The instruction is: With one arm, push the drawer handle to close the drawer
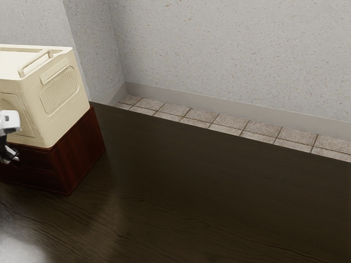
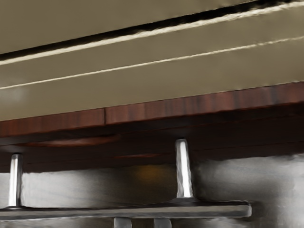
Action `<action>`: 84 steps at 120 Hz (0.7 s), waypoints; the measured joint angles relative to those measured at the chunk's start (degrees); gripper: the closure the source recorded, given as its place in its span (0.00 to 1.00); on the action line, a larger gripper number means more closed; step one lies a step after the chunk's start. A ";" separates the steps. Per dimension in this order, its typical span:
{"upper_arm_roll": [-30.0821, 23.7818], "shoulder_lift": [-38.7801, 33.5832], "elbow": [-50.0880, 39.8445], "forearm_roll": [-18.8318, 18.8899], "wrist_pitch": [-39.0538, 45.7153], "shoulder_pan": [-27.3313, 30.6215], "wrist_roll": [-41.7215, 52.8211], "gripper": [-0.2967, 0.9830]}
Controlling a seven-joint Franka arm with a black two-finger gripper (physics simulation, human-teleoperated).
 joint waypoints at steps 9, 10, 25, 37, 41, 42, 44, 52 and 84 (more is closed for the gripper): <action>-1.97 -8.86 -8.20 -2.95 -0.07 -2.11 -1.27 0.85; -2.49 -9.97 -9.09 -3.23 -0.11 -2.28 -1.49 0.85; -17.55 -17.86 -13.07 -12.86 -2.48 -7.44 -5.45 0.85; -25.19 -14.46 -3.94 -19.42 -4.64 -12.25 -8.88 0.79; -25.21 -12.53 0.07 -20.54 -5.66 -13.39 -10.04 0.74; -25.06 -12.04 1.11 -20.78 -5.95 -13.59 -10.32 0.72; -23.94 -10.97 3.38 -21.21 -6.60 -14.02 -10.86 0.69; -17.67 -3.89 17.92 -20.41 -12.85 -19.01 -12.90 0.57; 4.47 3.88 38.09 -8.39 -39.39 -45.32 -17.54 0.33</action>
